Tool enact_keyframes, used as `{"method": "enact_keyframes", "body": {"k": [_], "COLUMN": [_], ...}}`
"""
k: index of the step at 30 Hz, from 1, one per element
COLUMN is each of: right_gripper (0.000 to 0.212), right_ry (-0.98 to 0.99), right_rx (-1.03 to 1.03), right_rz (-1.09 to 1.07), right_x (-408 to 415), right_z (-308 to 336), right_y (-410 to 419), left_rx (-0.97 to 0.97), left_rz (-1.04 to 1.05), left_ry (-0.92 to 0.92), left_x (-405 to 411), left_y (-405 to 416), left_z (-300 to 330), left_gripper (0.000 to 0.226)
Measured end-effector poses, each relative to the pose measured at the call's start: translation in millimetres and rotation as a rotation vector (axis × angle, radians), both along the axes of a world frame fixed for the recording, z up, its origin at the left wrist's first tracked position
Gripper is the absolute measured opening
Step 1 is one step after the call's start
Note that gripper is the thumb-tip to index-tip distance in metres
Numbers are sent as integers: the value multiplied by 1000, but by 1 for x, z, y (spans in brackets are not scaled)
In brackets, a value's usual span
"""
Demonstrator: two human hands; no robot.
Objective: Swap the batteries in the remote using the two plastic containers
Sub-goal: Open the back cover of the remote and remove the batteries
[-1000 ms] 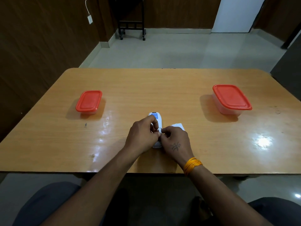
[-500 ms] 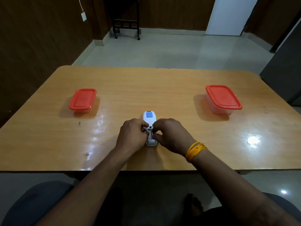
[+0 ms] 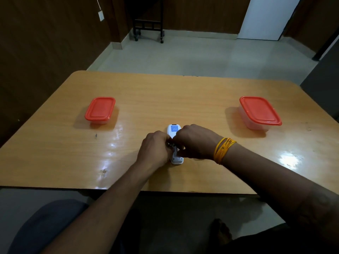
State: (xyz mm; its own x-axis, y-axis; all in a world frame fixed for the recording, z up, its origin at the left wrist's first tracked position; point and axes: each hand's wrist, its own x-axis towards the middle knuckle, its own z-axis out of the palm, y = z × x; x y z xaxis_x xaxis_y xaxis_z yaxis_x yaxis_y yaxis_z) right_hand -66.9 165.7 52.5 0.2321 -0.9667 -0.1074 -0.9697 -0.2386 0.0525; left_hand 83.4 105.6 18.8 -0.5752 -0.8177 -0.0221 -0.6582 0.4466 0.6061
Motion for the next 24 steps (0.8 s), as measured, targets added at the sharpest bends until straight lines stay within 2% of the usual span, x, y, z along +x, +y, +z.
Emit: {"method": "enact_keyframes", "body": {"k": [7, 15, 18, 20, 24], "right_gripper": [34, 20, 26, 28, 17], "right_ry": [-152, -190, -233, -342, -519], "right_rx": [-140, -273, -261, -231, -239], "right_rz": [89, 100, 23, -47, -162], "right_x": [-6, -6, -5, -1, 6], "right_z": [-24, -44, -50, -51, -48], "right_y": [17, 30, 34, 36, 34], "left_rx": [18, 40, 35, 34, 34], "left_rz": [-18, 3, 15, 13, -5], "left_ry": [-6, -15, 1, 0, -3], "left_x": [-1, -1, -1, -1, -1], "left_y": [-2, -5, -6, -6, -8], "left_z": [1, -2, -5, -6, -8], "left_gripper": [28, 36, 33, 32, 34]}}
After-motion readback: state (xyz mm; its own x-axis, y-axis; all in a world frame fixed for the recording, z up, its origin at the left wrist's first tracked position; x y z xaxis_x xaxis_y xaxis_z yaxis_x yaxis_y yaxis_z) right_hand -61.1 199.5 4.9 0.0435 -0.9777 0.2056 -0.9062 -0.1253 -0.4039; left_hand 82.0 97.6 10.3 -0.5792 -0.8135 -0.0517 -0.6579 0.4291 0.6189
